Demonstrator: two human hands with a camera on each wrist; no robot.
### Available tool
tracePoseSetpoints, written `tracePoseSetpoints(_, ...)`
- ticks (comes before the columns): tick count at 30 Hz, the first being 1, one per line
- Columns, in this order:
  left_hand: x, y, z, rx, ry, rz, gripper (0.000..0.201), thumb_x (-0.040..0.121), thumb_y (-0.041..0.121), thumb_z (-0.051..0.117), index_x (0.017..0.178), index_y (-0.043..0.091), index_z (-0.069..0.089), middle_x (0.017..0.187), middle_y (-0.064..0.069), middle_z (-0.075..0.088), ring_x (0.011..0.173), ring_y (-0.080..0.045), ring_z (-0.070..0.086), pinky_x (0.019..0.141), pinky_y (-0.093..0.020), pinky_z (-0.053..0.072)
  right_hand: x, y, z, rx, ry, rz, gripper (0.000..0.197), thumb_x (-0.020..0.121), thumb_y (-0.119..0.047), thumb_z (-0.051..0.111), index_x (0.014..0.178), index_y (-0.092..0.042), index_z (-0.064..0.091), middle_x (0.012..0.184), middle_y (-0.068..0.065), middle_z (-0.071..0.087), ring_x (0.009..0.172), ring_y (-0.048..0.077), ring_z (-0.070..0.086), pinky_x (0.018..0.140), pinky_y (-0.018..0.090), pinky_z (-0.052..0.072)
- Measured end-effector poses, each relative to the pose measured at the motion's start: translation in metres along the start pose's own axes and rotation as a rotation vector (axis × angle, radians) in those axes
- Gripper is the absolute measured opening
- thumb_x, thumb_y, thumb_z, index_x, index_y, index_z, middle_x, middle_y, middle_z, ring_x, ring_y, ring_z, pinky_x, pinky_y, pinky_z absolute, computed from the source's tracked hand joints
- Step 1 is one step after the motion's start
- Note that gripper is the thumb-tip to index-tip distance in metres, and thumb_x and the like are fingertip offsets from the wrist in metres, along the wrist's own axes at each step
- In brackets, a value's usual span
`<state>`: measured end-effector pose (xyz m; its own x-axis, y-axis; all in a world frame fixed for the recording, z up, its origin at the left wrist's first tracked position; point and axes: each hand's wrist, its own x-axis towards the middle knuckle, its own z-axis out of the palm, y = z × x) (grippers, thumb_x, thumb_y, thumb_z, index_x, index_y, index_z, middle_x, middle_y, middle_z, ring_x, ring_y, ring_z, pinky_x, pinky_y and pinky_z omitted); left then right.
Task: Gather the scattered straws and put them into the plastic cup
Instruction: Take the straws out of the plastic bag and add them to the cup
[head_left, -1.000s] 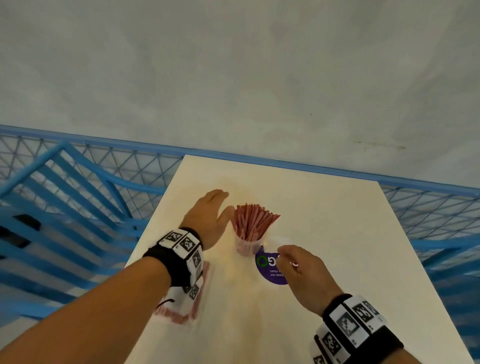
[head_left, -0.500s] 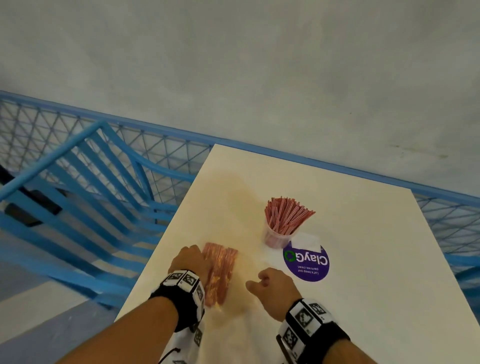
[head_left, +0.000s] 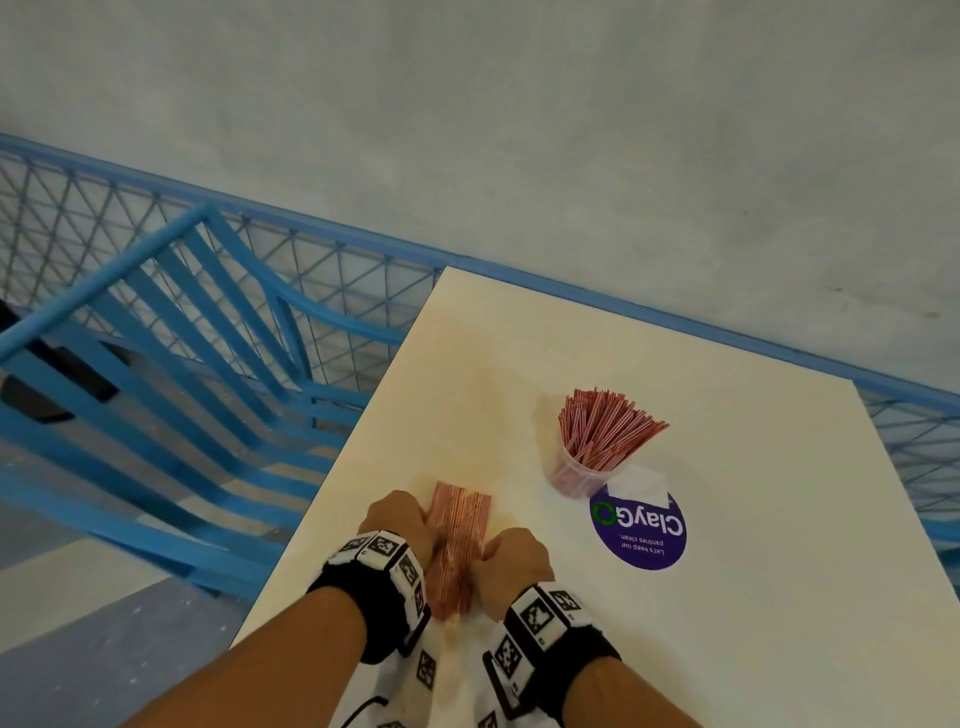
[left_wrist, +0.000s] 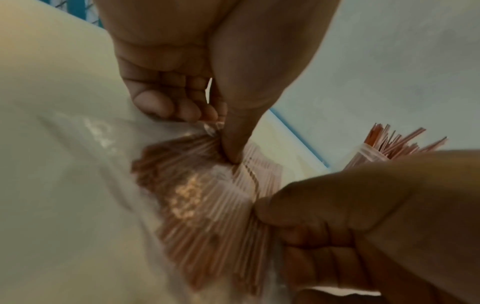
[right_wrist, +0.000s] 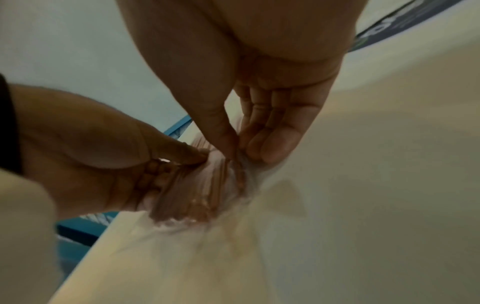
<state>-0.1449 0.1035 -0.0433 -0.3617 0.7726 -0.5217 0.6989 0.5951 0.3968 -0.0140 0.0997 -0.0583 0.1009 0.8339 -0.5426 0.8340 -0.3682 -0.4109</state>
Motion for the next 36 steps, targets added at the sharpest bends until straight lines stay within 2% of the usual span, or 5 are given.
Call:
tracePoseSetpoints(5,-0.009,0.001,0.001,-0.092,0.069,0.026,0.017,0.084,0.028,0.068,0.078,0.02,0.055,0.096,-0.004,0.066,0.083,-0.023,0.057,0.069,-0.027,0.042,-0.003,0.002,0.003,0.118,0.024,-0.031,0.012,0.078,-0.028,0.058,0.083,-0.019,0.065,0.085,-0.001,0.066,0.076,0.016,0.062,0.059,0.023,0.046)
tracePoseSetpoints(15,-0.029,0.015,0.001,-0.559,0.041,0.177,0.054,0.084,0.02,0.071,0.133,0.02,0.05,0.09,-0.002,0.062,0.082,-0.018,0.061,0.075,-0.024,0.045,-0.025,0.017,-0.025,0.977,-0.13,0.009,0.014,0.075,-0.013,0.062,0.062,-0.008,0.06,0.061,0.013,0.056,0.059,0.027,0.053,0.059,0.053,0.049)
tracePoseSetpoints(18,-0.043,0.029,-0.001,-0.735,-0.063,0.256,0.047,0.085,0.015,0.07,0.13,0.018,0.055,0.08,-0.004,0.069,0.07,-0.017,0.068,0.065,-0.025,0.055,-0.044,0.029,-0.056,1.183,-0.159,-0.044,0.015,0.088,-0.004,0.056,0.073,-0.003,0.053,0.058,0.011,0.054,0.048,0.021,0.05,0.045,0.031,0.045)
tracePoseSetpoints(27,-0.095,0.093,0.014,-1.296,-0.522,0.072,0.049,0.096,0.053,0.036,0.115,0.018,0.065,0.104,-0.012,0.073,0.088,-0.028,0.068,0.073,-0.038,0.055,-0.096,0.049,-0.133,0.375,0.265,-0.511,0.012,0.085,-0.017,0.06,0.074,-0.018,0.055,0.066,-0.004,0.061,0.056,0.007,0.053,0.054,0.019,0.045)
tracePoseSetpoints(36,-0.139,0.111,0.018,-1.665,-0.957,-0.063,0.111,0.069,0.092,0.018,0.131,0.006,0.053,0.121,-0.02,0.065,0.101,-0.038,0.067,0.078,-0.046,0.053,-0.152,0.076,-0.178,0.141,-0.067,-0.8,0.028,0.092,-0.021,0.054,0.12,-0.022,0.058,0.103,-0.011,0.066,0.092,-0.003,0.061,0.079,0.011,0.047)
